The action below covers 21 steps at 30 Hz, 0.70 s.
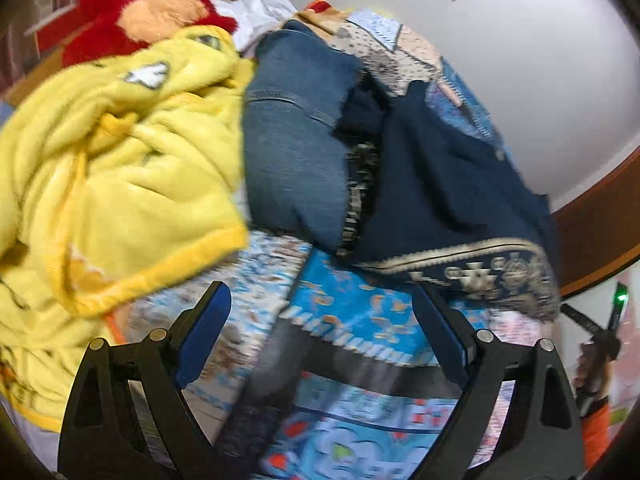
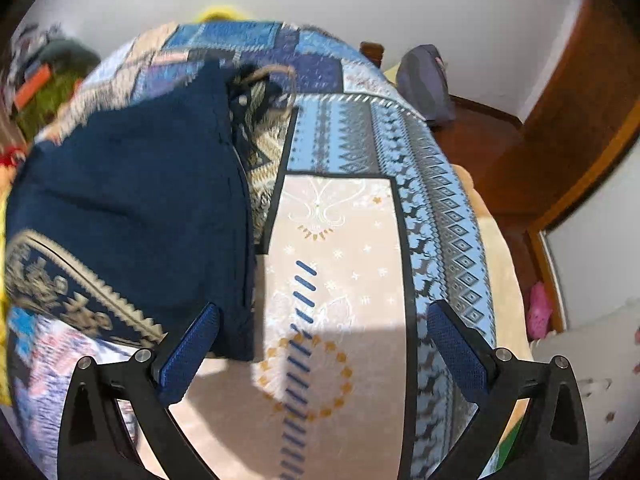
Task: Fold large clothes
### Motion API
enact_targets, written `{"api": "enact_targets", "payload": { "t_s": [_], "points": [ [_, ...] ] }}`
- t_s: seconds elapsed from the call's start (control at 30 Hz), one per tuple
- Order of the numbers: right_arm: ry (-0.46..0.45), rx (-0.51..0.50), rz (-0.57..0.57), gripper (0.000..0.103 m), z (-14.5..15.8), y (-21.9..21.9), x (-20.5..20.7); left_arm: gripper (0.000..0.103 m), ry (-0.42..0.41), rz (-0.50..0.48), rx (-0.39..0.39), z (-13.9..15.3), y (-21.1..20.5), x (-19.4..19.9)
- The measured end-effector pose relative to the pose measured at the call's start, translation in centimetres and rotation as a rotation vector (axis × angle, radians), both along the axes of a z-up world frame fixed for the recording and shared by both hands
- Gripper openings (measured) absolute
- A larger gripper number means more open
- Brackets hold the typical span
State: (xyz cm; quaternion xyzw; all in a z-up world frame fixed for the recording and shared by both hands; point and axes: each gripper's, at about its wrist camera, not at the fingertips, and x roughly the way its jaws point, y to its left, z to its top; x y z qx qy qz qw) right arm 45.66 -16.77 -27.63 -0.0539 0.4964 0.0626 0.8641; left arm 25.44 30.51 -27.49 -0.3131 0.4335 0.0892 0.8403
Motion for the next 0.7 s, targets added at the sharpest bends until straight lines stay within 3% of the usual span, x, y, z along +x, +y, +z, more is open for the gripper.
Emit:
{"api": "enact_targets", "payload": {
  "t_s": [0.2,0.4,0.6,0.7],
  "points": [
    [-0.043,0.106,0.07,0.103,3.4,2.1,-2.2,0.093,-0.043,-0.101,-0.156,-0.6,-4.2,3.2],
    [-0.052,0.163,0.143,0.103,4.3,5.6,-2.4,0.093,-0.069,-0.189,-0.269,-2.4,-8.0,6.8],
    [-0.001,0.184,0.179,0.103,2.3,7.9,-1.4,0.093,-0.095,-0.125,-0.491,-4.8,-8.2,9.8],
    [0.03,0.198,0.183,0.103,1.0,8.4,-0.9,0.092,-0.141,-0.084,-0.474,-4.4,-7.5,10.7]
  ]
}}
